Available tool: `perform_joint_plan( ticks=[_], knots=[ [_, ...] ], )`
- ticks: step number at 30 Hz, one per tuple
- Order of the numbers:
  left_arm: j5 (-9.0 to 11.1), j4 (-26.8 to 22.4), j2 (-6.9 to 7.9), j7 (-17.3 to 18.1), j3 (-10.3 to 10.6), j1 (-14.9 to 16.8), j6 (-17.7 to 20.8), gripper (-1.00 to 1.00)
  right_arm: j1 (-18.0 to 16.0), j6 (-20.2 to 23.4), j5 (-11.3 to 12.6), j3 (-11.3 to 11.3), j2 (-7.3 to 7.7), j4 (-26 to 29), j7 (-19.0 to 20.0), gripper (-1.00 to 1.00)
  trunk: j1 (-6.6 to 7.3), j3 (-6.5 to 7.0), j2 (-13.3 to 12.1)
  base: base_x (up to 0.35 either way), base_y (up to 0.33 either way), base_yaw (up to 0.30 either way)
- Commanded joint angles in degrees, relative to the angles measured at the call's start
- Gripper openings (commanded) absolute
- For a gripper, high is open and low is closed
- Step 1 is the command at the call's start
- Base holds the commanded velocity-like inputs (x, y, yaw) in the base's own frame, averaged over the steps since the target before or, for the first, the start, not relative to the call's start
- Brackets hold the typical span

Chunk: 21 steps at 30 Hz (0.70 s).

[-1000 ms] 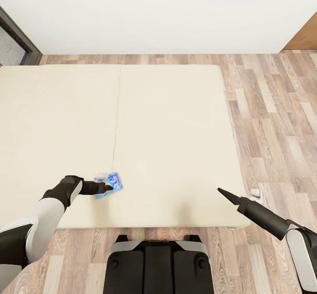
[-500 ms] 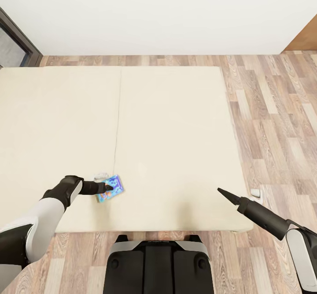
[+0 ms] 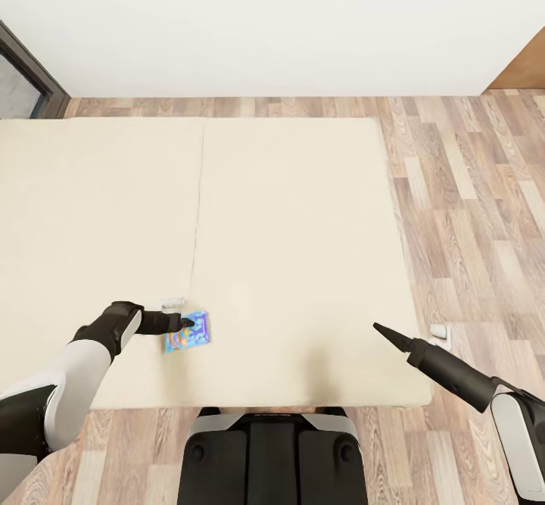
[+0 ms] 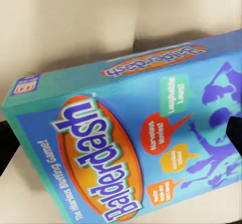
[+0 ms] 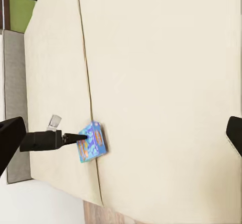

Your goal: Put all the toys in the child's room - the three board games (two on the bed and one on the table), the two jigsaw puzzles on the table, and the tennis ball on the table - inside the toy box on the table in the child's room.

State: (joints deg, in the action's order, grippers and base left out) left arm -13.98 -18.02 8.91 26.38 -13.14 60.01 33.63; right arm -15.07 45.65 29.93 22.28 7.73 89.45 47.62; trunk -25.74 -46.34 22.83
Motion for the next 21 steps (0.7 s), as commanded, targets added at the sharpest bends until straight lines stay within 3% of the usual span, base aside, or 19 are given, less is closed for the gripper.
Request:
perform_joint_plan(
  ticks=[1,21],
  knots=[
    [-0.61,-0.09,-0.04,0.42,-0.46,0.02,0.30,1.00,-0.03,0.31,0.13,0.05,0.02,0.01,0.11,1.00,-0.04,-0.06,0.08,0.064,-0.061,0.000],
    [-0.61,-0.34,-0.04,0.42,-0.46,0.02,0.34,1.00,-0.04,0.36,0.13,0.22,0.09,0.01,0.11,1.00,-0.04,-0.06,0.08,0.024,-0.051,0.000]
  ],
)
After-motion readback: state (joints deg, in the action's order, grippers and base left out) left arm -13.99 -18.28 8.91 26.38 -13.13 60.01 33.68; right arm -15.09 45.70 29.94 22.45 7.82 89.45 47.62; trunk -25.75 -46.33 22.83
